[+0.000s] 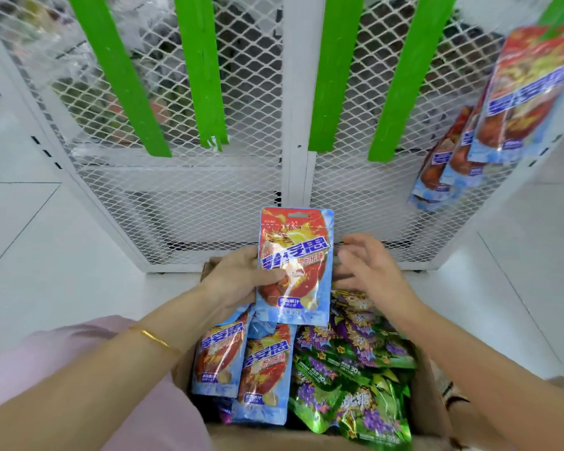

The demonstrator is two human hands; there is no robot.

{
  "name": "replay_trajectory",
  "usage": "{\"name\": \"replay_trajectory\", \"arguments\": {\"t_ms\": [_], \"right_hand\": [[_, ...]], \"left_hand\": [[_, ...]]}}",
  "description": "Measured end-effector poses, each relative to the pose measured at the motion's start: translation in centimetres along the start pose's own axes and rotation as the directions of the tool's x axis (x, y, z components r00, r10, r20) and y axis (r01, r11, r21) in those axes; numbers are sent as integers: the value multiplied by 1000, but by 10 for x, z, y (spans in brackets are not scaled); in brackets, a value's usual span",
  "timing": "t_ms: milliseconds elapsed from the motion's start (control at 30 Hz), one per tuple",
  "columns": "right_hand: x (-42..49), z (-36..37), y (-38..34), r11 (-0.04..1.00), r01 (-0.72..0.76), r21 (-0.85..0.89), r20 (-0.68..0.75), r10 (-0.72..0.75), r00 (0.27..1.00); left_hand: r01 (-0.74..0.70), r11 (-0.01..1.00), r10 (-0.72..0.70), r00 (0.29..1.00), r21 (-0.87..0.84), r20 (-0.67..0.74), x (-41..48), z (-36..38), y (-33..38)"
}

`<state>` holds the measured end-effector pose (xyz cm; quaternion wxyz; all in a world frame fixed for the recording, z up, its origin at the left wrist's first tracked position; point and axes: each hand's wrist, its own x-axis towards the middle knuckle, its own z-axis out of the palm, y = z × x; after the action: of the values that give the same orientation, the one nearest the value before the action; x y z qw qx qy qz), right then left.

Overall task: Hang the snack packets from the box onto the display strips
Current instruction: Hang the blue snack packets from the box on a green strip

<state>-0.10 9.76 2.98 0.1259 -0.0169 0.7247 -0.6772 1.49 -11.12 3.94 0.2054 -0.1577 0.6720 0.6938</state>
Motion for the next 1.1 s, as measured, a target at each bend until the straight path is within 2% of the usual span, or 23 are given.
{"name": "replay_trajectory", "arguments": {"t_ms": [133, 267, 400, 467, 533, 633, 733, 833, 1100], "right_hand": [[-1, -13, -20, 992, -90, 88, 85, 82, 993], [0, -47, -42, 989, -30, 145, -90, 44, 995], [4, -98, -77, 969, 131, 210, -225, -82, 971], [6, -129, -102, 945, 208, 252, -310, -124, 943], [9, -162, -127, 927, 282, 247, -394, -170, 903], [15, -209, -160, 917, 369, 151, -487, -255, 835], [24, -236, -185, 919, 392, 38, -523, -316, 792], [40, -247, -202, 915, 404, -26, -546, -351, 761], [78, -237, -231, 888, 453, -79, -577, -411, 706]], "left_hand": [[-173, 974, 171, 985, 144, 30, -6, 36, 17], [-292, 924, 283, 956, 246, 73, 2, 76, 45], [-433, 841, 398, 901, 323, 173, 13, 130, 92], [-516, 773, 444, 855, 368, 267, 17, 159, 125], [-590, 716, 505, 807, 374, 306, 26, 185, 165], [-717, 572, 703, 679, 398, 213, 35, 219, 232], [-743, 484, 802, 588, 462, 103, 45, 243, 290], [-740, 512, 812, 582, 435, 35, 60, 261, 324], [-718, 530, 789, 613, 451, 50, 69, 273, 338]]}}
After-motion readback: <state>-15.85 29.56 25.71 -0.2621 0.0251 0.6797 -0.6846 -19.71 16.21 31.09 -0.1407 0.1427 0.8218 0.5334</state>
